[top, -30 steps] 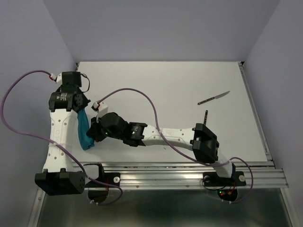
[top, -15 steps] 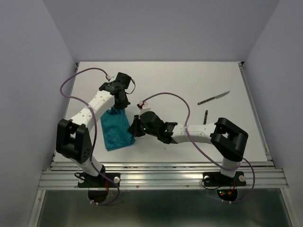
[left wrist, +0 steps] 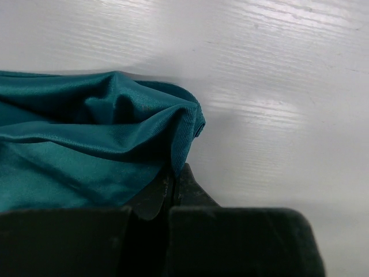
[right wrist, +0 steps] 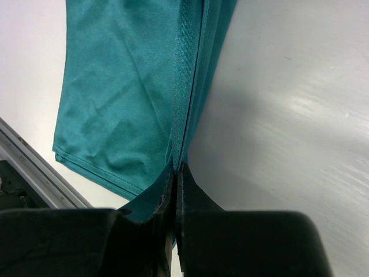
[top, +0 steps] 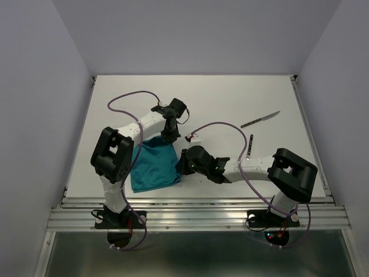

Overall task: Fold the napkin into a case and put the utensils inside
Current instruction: Turn over the upper triangle folded napkin at the center of the board.

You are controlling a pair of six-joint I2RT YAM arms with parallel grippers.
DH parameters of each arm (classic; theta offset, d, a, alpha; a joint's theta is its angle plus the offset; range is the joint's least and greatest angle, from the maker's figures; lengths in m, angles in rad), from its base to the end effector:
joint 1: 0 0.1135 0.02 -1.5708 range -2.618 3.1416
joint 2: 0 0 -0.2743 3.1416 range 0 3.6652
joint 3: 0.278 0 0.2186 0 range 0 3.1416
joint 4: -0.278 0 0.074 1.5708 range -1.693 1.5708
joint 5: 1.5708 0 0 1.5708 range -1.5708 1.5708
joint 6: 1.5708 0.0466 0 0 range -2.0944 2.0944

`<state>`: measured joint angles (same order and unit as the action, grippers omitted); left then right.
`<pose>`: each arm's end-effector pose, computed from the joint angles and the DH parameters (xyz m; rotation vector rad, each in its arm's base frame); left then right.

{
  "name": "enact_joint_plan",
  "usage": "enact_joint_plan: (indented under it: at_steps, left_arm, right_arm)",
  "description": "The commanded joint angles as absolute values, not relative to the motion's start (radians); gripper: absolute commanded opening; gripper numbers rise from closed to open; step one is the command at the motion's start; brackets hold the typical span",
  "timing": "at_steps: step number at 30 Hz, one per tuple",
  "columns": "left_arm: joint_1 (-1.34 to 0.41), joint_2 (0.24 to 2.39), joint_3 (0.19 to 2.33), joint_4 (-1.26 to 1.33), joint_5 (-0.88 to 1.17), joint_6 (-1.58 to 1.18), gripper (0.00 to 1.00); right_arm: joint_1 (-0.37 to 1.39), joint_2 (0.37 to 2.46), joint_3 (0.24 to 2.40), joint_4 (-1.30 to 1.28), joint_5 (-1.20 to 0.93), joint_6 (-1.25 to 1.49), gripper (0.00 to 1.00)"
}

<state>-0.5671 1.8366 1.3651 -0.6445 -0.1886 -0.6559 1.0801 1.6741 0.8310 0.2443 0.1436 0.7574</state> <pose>0.3077 -0.1856 0.2285 -0.1762 2.6543 -0.1474 0.1624 0.2898 0.2016 -0.2836 2.2873 0.8665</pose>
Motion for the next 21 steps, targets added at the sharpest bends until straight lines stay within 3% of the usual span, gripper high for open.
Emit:
enact_joint_plan:
  at_steps: [1, 20, 21]
  left_arm:
    - [-0.564, 1.867, 1.459, -0.437, -0.337, -0.67, 0.0]
    - [-0.634, 1.991, 1.528, -0.443, -0.31, -0.65, 0.0]
    - [-0.635, 1.993, 1.523, -0.442, -0.299, -0.649, 0.05]
  right_arm:
    - [1.117, 1.612, 0.767, 0.161, 0.066, 0.755, 0.01]
    - [1.117, 1.62, 0.614, 0.265, 0.118, 0.753, 0.01]
    - [1.117, 1.621, 0.612, 0.265, 0.118, 0.753, 0.01]
